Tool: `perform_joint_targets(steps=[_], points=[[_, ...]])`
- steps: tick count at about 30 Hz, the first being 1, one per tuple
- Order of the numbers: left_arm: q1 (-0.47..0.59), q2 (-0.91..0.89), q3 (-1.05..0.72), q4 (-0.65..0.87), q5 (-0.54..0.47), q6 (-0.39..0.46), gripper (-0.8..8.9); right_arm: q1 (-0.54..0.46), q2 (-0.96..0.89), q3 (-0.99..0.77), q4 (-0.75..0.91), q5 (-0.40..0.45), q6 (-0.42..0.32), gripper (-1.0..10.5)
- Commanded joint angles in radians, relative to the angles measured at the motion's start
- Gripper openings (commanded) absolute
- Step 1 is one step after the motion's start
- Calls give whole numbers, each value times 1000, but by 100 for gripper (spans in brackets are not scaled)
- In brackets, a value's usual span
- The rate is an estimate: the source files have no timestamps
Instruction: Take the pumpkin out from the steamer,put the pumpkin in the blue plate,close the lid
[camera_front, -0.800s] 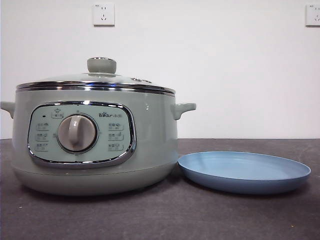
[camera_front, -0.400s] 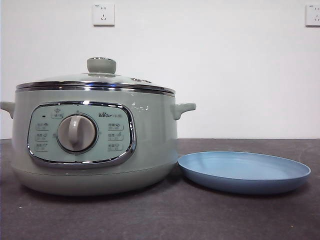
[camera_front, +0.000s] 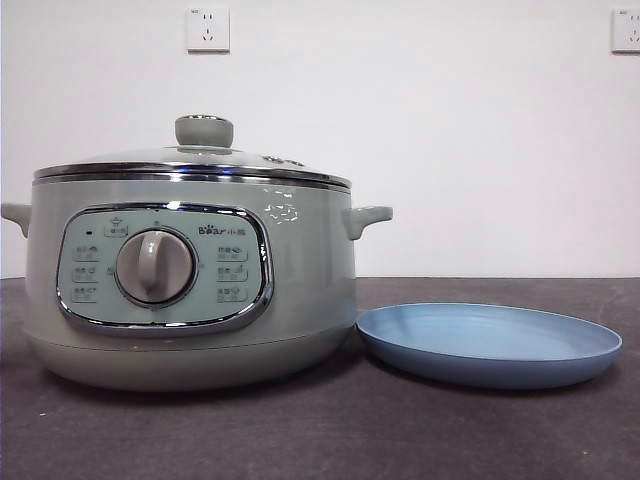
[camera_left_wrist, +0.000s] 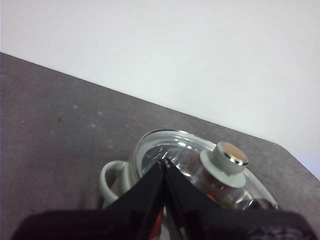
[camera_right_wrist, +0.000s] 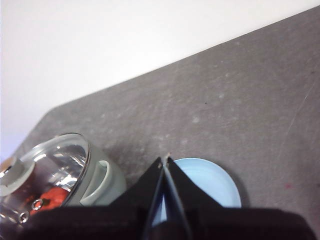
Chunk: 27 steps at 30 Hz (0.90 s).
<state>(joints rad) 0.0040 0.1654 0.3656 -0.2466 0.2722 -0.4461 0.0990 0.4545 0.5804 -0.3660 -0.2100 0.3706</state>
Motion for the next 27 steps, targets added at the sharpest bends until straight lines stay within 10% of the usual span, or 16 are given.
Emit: perform_joint_targets(steps=[1,13,22,25,27], points=[[3,68,56,4,26,52,-8,0,50,80,-51,-2,-109,-8],[2,434,402,-238,181,344,-8,0,280,419,-324,-2,-333,-7],[-8,592,539,-352,290,382,-3,0,418,560,-509,-2,-414,17],[-17,595,539,-354,307,388,9,0,430,560,-509,-2,-412,201],[-25,594,539,-351,306,388,226,0,437,560,-505,-1,-406,384]])
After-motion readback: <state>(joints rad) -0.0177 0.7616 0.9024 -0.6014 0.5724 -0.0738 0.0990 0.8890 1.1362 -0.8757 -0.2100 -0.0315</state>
